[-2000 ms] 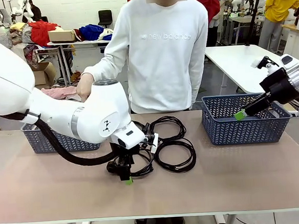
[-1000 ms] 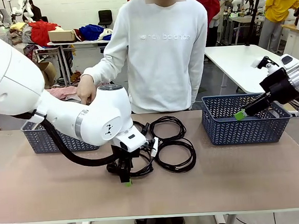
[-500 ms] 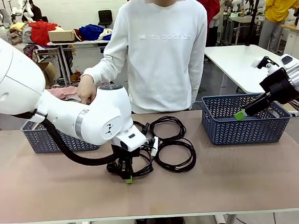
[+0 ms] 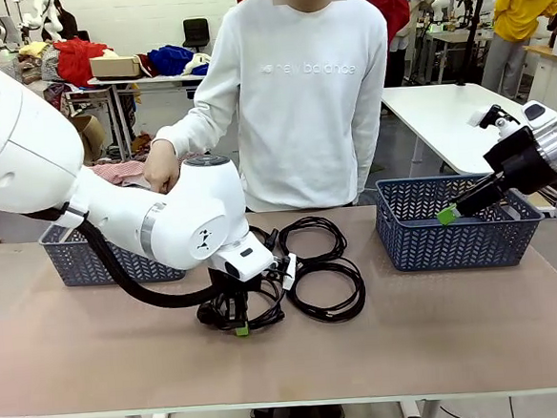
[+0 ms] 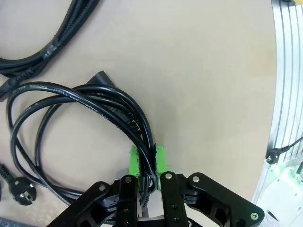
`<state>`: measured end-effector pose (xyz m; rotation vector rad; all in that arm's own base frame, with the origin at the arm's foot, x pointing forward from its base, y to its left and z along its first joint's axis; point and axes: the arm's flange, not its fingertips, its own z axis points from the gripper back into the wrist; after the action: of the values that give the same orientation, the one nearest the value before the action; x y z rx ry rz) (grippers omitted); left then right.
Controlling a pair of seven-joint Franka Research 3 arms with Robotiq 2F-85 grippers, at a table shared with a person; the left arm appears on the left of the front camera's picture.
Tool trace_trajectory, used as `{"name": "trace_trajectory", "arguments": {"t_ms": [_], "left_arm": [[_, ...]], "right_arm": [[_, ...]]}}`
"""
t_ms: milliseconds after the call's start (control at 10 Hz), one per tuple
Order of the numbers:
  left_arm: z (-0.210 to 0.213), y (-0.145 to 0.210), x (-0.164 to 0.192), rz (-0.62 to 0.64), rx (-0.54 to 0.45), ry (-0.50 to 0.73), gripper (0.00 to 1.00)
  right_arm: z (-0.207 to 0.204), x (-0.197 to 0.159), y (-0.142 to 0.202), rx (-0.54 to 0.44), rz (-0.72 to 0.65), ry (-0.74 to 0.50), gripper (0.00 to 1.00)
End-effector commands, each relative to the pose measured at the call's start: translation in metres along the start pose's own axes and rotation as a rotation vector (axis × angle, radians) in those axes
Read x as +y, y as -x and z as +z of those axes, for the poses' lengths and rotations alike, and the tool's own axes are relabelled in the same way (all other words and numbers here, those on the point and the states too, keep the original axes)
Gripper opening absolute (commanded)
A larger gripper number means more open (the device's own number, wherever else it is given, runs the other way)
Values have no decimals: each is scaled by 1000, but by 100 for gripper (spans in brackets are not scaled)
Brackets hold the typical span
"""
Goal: Organize the cables according to human instructions.
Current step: Pick up a bundle of cables and place it in the basket indicated by the human.
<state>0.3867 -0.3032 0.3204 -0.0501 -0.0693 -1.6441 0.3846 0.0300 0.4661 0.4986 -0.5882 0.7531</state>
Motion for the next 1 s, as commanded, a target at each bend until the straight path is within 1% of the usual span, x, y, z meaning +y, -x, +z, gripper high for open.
{"name": "trace_trajectory", "arguments": {"t_ms": [0, 200, 300, 400, 600, 900], "left_arm": [[15, 1, -8, 15, 19, -20, 0], [36, -3, -20, 16, 21, -45, 0], [51, -6, -25, 20, 19, -90, 0], [73, -9, -27, 26, 33, -109, 0], [110, -6, -17, 30, 23, -172, 0], [156, 13, 15, 65, 19, -218, 0]], "right_arm": [[0, -4, -1, -24, 20, -15, 100], [0, -4, -1, -24, 20, -15, 100], [0, -4, -1, -24, 20, -15, 100], [0, -4, -1, -24, 20, -15, 100], [0, -4, -1, -24, 20, -15, 100], [0, -4, -1, -24, 20, -15, 100]]}}
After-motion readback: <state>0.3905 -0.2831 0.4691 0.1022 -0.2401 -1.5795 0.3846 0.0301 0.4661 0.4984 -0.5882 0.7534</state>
